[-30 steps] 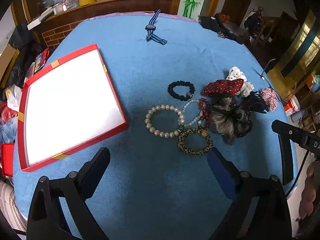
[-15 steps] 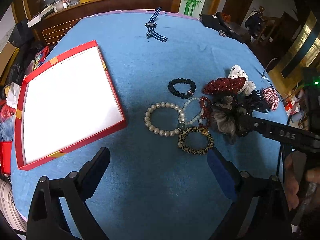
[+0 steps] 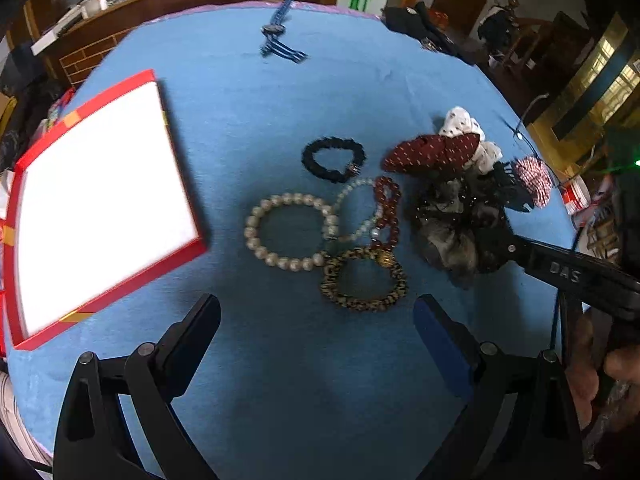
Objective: Organize jewelry
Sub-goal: 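Grasp the grey sheer scrunchie with the right tool while the left tool grasps the leopard-print bracelet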
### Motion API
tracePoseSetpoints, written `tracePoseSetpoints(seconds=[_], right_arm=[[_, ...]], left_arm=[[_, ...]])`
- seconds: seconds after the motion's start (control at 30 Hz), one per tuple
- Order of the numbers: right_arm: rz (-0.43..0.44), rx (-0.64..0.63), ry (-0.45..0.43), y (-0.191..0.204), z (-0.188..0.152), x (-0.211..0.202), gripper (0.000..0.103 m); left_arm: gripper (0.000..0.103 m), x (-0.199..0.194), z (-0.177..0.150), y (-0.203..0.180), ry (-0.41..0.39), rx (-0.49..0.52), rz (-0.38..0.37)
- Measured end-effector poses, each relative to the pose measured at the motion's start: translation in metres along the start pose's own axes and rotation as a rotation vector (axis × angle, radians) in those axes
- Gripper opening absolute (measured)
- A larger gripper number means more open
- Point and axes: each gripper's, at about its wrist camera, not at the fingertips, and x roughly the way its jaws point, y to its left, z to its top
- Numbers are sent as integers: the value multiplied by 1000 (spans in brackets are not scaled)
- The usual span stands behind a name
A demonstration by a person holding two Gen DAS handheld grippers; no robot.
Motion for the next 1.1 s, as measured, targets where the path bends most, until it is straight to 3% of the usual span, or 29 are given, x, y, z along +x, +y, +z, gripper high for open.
tracePoseSetpoints(seconds=[0.1,0.23,0.37,0.53,0.8,0.87,0.9,0.93,1.1], right_arm=[[0,7,-11,-6,-2,-9,17],[-2,7,-17,-9,-4,-15,17],[0,5,-23,-13,-10,-23,17],[5,-2,-37,-15,-11,-32,17],[8,-18,-43,-18,-16,-39,17],[7,-15,-42,-21,-17,-39,17],[7,-15,-41,-22,-17,-39,17],[7,-15,-41,-23,-17,-40,17],[9,-15,-45,-25,-19,-43,17]], left_arm=[[96,11,2,-6,20,7,-13],[84,25,5,-11,44,12,-13],[80,37,6,-14,58,12,4],[63,49,5,-16,75,8,13],[60,56,8,-22,44,14,33],[35,54,8,-27,23,34,53],[16,55,9,-29,21,43,62],[7,56,9,-30,22,46,58],[6,51,6,-30,21,33,27]])
